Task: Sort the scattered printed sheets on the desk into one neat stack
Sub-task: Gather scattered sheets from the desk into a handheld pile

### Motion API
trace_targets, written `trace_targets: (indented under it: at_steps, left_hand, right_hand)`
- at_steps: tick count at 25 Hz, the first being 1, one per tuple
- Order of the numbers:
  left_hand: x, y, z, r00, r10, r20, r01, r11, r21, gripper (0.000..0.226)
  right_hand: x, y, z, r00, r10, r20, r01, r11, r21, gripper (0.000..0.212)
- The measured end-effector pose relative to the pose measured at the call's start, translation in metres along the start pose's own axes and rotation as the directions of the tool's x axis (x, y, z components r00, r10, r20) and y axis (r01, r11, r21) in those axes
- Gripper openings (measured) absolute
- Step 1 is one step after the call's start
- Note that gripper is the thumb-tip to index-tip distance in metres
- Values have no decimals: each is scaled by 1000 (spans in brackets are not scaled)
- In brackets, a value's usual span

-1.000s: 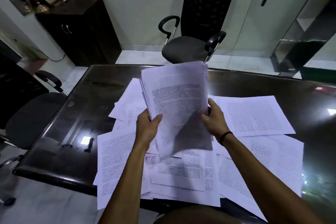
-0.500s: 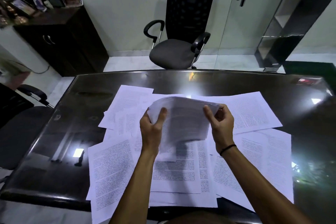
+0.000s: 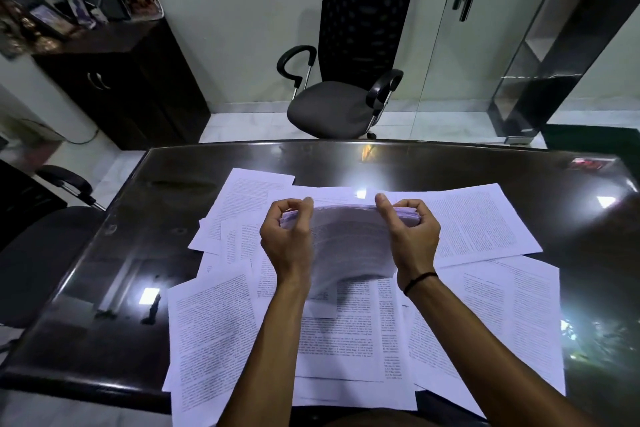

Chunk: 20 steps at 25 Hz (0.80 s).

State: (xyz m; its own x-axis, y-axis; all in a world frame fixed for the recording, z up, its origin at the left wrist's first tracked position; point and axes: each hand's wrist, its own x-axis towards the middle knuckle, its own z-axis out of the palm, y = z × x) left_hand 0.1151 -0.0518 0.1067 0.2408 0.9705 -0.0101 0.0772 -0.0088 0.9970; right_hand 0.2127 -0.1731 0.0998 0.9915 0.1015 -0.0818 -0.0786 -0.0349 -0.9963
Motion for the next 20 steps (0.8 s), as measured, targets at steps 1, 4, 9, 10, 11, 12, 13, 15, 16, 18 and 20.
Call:
trace_targets:
  at_steps: [1,4,9,10,11,12,13,15,16,18,20]
  left_hand:
    - [0,-2,-1,1000,14,12,-14,1000,14,12]
    - [1,-12,-8,996,40,76,-42,999,25,18]
    - [0,-59,-32,956,-8,292,-65,969,238,65]
    - [-1,-71,-34,940,-105,324,9,958,285,67]
    - [-2,-81,-36,917,-201,345,82,940,330,60]
    - [-2,-88,-36,899,-261,353,124,923,365,47]
    - [-1,-91,-35,894,-279,350,131,911,392,35]
    - [3,-85,-34,899,-250,359,102,918,384,27]
    - [9,-80,-35,901,-230,368,93,931,354,27]
    - [19,-66,-41,892,-227,390,115,950,289,25]
    - [27,-56,-50,858,-270,436,208,961,184,28]
  right_hand:
    - [0,1,-1,1000,-3,28,3,1000,-4,37]
    - [-3,8,-8,983,-37,179,29,998,48,34]
    - [6,54,-30,936,110,335,-31,972,-232,41]
    - [9,65,-33,926,158,342,-47,949,-312,38]
    - [12,73,-34,916,198,349,-61,928,-367,33]
    - [15,78,-34,908,221,355,-63,911,-407,26]
    - [19,79,-33,905,223,363,-49,900,-432,19]
    - [29,74,-32,896,187,402,20,889,-457,14]
    - [36,68,-31,881,178,439,45,891,-451,16]
    - [51,54,-34,816,208,539,19,923,-385,19]
    - [55,41,-35,735,254,629,-89,955,-282,21]
